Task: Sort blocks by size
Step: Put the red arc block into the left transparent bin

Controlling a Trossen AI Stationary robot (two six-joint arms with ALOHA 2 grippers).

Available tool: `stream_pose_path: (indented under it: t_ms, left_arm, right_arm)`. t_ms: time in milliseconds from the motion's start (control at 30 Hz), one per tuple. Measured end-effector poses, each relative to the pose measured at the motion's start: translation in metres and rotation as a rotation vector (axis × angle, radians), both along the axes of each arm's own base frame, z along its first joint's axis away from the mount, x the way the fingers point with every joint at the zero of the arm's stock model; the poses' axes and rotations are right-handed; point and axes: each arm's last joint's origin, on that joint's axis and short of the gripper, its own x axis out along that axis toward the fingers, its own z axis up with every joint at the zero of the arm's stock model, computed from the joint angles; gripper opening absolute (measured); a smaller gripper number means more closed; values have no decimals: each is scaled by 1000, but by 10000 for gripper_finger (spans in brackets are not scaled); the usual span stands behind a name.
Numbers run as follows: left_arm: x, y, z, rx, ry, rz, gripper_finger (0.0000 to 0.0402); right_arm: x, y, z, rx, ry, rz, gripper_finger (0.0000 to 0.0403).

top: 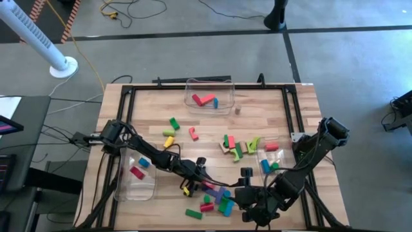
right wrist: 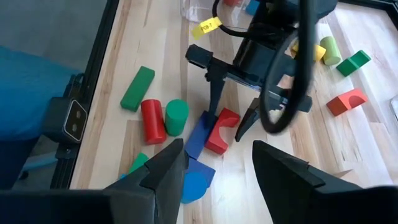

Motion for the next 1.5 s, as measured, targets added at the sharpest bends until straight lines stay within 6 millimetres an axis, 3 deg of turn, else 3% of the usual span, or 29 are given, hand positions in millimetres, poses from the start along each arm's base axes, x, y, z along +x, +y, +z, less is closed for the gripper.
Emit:
stream_pose_path:
  t_ms: [400, 1100, 1500]
  left_arm:
    - [-2, 1, 4, 23, 1, -15, 118]
    - [-23, 7, 63, 73, 8, -26, 122]
    - [-48, 5, 112, 65, -52, -58, 122]
  right_arm:
    - [0, 0, 0, 1, -1, 0, 217]
    - [3, -4, 0, -4, -1, -13, 217]
    - [29, 5, -27, -219, -6, 126, 217]
